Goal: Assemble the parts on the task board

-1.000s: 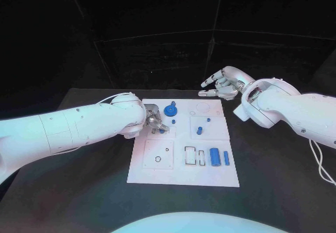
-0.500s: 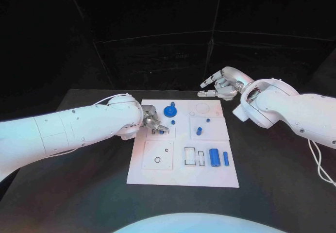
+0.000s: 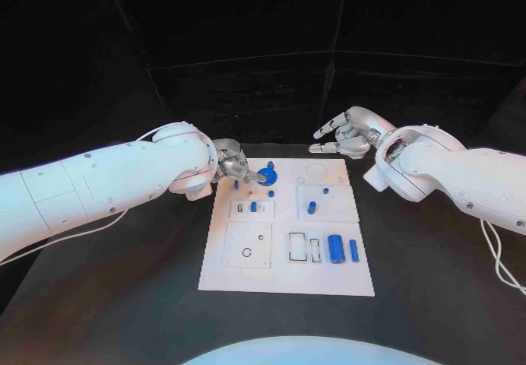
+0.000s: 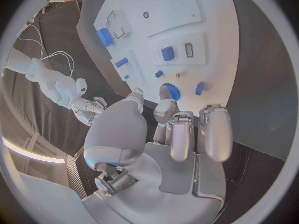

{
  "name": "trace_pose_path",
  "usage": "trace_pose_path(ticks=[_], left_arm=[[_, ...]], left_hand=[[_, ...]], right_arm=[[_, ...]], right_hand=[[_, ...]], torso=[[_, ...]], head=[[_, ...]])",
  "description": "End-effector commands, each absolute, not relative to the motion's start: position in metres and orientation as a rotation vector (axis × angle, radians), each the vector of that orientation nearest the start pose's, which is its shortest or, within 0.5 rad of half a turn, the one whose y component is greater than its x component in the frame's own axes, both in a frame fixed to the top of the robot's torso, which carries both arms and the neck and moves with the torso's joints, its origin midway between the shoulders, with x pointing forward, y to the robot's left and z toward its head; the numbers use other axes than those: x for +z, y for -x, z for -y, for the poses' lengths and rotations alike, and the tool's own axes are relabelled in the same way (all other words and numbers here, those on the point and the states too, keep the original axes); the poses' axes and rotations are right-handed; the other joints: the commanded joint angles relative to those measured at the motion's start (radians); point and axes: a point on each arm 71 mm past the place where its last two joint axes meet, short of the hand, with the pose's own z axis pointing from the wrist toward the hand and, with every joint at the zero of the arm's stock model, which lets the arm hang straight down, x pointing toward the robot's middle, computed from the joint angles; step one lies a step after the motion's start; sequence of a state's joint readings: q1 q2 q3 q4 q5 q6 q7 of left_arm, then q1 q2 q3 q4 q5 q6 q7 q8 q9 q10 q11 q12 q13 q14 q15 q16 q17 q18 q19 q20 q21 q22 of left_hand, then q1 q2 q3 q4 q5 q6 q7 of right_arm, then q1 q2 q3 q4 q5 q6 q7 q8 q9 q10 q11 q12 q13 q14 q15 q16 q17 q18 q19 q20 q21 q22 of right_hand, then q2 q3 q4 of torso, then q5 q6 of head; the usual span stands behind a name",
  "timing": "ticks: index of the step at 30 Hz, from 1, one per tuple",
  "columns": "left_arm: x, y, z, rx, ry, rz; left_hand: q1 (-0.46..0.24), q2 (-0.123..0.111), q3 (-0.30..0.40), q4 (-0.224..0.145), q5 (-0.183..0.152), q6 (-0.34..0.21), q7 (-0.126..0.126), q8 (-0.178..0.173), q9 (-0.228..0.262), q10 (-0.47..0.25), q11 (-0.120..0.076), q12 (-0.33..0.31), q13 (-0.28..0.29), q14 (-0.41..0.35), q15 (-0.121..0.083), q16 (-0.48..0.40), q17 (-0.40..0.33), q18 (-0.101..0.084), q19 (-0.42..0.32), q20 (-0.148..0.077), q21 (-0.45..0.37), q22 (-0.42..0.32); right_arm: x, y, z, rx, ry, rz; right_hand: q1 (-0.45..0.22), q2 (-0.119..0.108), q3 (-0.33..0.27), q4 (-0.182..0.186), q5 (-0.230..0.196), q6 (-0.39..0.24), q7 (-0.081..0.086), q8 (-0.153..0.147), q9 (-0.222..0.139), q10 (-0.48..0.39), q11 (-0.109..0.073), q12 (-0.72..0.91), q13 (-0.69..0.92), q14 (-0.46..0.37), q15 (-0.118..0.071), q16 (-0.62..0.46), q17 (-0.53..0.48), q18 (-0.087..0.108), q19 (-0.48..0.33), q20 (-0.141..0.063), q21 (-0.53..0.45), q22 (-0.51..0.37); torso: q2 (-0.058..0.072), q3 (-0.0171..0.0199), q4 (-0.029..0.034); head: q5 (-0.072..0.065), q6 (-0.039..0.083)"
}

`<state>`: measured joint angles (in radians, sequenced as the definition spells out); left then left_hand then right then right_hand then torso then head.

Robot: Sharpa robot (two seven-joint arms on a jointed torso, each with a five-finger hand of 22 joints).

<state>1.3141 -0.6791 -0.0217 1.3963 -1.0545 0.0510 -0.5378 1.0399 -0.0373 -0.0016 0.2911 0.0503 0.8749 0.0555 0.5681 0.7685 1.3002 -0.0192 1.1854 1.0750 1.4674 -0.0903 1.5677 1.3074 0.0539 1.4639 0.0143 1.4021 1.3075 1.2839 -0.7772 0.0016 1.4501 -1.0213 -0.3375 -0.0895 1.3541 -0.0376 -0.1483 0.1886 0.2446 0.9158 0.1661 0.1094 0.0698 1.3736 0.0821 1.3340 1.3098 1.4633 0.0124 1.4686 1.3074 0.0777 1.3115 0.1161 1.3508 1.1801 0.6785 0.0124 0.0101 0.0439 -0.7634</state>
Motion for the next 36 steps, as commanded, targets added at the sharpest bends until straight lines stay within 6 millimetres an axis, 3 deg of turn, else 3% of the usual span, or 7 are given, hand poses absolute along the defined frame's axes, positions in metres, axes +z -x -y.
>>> trace_pose_path(ticks=[1,16,19,23,36], left_arm=[[-0.163,-0.526,-0.175,-0.498,0.279,-2.165],[-0.160,-0.570,-0.216,-0.294,0.287,-2.217],[-0.164,-0.575,-0.217,-0.268,0.280,-2.238],[-0.170,-0.580,-0.215,-0.247,0.270,-2.264],[-0.185,-0.587,-0.205,-0.238,0.241,-2.322]], left_hand=[[0.007,0.010,-0.011,0.000,-0.002,-0.009,0.000,-0.012,-0.009,-0.007,0.002,-0.003,-0.003,0.103,0.009,0.003,0.263,-0.004,0.027,0.008,-0.004,0.048],[0.056,0.032,-0.035,-0.004,-0.001,0.000,0.006,-0.033,-0.034,-0.006,0.008,0.005,0.002,0.103,0.015,0.003,0.263,-0.006,0.031,0.016,0.002,0.058],[0.060,0.034,-0.038,-0.004,-0.001,0.002,0.006,-0.035,-0.037,-0.006,0.008,0.006,0.003,0.103,0.015,0.003,0.263,-0.006,0.031,0.017,0.003,0.059],[0.062,0.033,-0.044,-0.003,-0.002,0.004,0.006,-0.037,-0.040,-0.006,0.008,0.006,0.001,0.103,0.016,0.003,0.263,-0.006,0.031,0.017,0.002,0.058],[0.061,0.037,-0.053,-0.001,-0.001,0.009,0.007,-0.040,-0.045,-0.006,0.009,0.007,0.001,0.103,0.016,0.003,0.263,-0.007,0.033,0.018,0.007,0.064]], right_arm=[[-0.134,-0.521,0.193,0.861,-0.248,-1.639],[-0.135,-0.521,0.192,0.861,-0.247,-1.646],[-0.135,-0.521,0.192,0.861,-0.247,-1.646],[-0.135,-0.521,0.191,0.863,-0.246,-1.646],[-0.135,-0.521,0.188,0.866,-0.244,-1.649]], right_hand=[[-0.006,0.007,-0.004,0.001,-0.006,-0.003,0.002,0.003,-0.001,-0.006,0.001,-0.005,0.008,0.061,-0.005,-0.006,0.060,0.009,-0.005,0.001,-0.004,-0.001],[-0.003,0.010,-0.005,0.002,-0.002,-0.004,0.002,0.003,-0.001,-0.006,0.001,-0.004,0.009,0.061,-0.005,-0.006,0.060,0.009,-0.005,0.001,-0.005,-0.001],[-0.001,0.011,-0.006,0.002,0.000,-0.004,0.003,0.004,-0.001,-0.006,0.001,-0.004,0.009,0.061,-0.005,-0.006,0.061,0.009,-0.005,0.001,-0.005,-0.001],[0.000,0.012,-0.007,0.002,0.002,-0.004,0.003,0.004,-0.001,-0.006,0.001,-0.004,0.009,0.061,-0.005,-0.006,0.061,0.009,-0.005,0.001,-0.005,-0.001],[0.005,0.015,-0.008,0.002,0.008,-0.004,0.003,0.004,-0.001,-0.007,0.001,-0.003,0.009,0.061,-0.005,-0.007,0.060,0.009,-0.005,0.001,-0.006,-0.002]], torso=[[0.000,0.0008,0.0008],[0.002,0.0008,-0.0035],[0.002,-0.0022,-0.0015],[0.001,-0.0004,0.0000],[0.000,-0.0004,-0.0014]], head=[[0.000,0.002],[0.008,0.007],[0.007,0.002],[0.009,0.001],[0.013,-0.003]])
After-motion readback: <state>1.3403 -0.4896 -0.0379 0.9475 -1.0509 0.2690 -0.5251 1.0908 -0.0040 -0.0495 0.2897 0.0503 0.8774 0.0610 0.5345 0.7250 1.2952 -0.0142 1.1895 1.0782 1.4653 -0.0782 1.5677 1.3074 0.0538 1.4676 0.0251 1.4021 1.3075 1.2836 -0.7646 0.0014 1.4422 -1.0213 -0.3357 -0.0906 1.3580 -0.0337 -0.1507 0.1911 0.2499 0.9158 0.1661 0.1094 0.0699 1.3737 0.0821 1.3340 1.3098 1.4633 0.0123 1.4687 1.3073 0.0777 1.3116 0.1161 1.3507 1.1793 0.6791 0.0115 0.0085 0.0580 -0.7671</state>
